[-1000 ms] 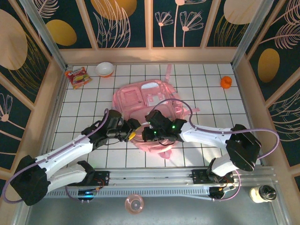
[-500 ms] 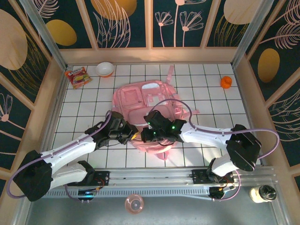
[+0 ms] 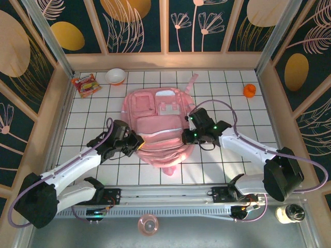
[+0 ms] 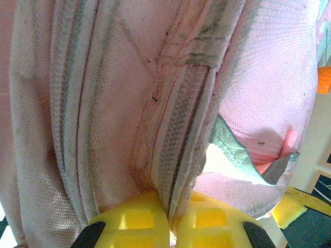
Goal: Pack books, pencil case, and school supplies into a backpack
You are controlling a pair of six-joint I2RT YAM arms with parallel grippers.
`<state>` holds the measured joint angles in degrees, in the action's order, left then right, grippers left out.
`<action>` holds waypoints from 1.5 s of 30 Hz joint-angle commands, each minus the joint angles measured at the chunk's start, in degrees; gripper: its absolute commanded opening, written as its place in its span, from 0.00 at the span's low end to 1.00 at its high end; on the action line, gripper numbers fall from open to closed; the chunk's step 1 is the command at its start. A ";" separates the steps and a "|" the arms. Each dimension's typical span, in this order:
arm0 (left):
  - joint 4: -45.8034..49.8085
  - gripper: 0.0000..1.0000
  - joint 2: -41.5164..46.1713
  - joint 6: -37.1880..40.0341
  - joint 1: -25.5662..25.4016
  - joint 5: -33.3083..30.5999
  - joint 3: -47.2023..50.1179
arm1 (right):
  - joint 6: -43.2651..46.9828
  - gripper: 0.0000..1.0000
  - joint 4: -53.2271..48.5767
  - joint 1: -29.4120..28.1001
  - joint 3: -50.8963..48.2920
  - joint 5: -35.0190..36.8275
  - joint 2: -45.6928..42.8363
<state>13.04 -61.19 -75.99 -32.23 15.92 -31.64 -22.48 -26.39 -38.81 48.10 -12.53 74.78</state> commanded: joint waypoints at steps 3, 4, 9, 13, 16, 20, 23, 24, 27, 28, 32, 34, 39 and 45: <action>4.08 0.21 0.81 0.27 1.64 -3.08 -1.30 | 0.13 0.00 -1.95 -3.19 0.63 -0.04 -1.07; 2.84 0.33 0.85 -1.29 1.48 -1.42 -1.11 | -1.09 0.00 -1.05 -4.86 0.77 0.14 -0.79; 1.44 0.57 0.79 -6.07 -5.60 -1.55 -3.62 | -4.79 0.00 1.49 -9.12 0.94 0.50 1.21; -2.94 0.58 -2.21 -10.52 -11.77 -0.99 -3.61 | -6.34 0.00 2.95 -10.71 1.79 0.06 1.29; -4.50 0.57 -5.22 -10.40 -12.47 -1.19 -4.68 | -7.37 0.00 3.99 -11.51 1.91 -0.31 0.75; -8.12 0.57 -9.73 -10.57 -12.57 -1.94 -6.85 | -7.69 0.00 4.84 -12.68 1.69 -0.82 0.12; -10.77 0.54 -12.08 -10.85 -12.60 -3.98 -7.84 | -6.43 0.00 5.14 -12.70 0.72 -1.14 -0.66; -12.38 0.52 -12.43 -11.87 -12.57 -4.13 -7.35 | -5.97 0.00 4.75 -12.48 0.44 -0.87 -0.91; -14.40 0.34 -12.86 -13.84 -12.57 -4.95 -5.94 | -4.31 0.00 3.10 -11.11 0.32 -1.18 -1.28; -13.83 0.24 -12.67 -13.86 -12.57 -5.30 -5.67 | -3.39 0.00 2.40 -10.31 0.33 -1.26 -1.51; -8.75 0.00 -9.97 -12.09 -12.43 -7.22 -4.86 | 0.93 0.00 -1.23 -4.45 0.09 -1.53 -2.77; -5.78 0.00 -8.05 -10.29 -12.18 -8.24 -4.18 | 4.15 0.00 -3.00 -0.03 -0.17 -1.53 -3.37; -1.80 0.00 -4.80 -7.40 -11.20 -7.65 -1.98 | 9.93 0.00 -3.01 10.35 -0.14 -3.69 -2.02; -1.61 0.00 -5.62 -3.72 -11.10 -3.26 -2.17 | 10.02 0.00 -1.83 12.82 4.03 0.10 3.59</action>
<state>2.52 -67.22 -84.36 -44.64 12.58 -35.55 -13.34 -26.37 -30.70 50.19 -24.86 76.49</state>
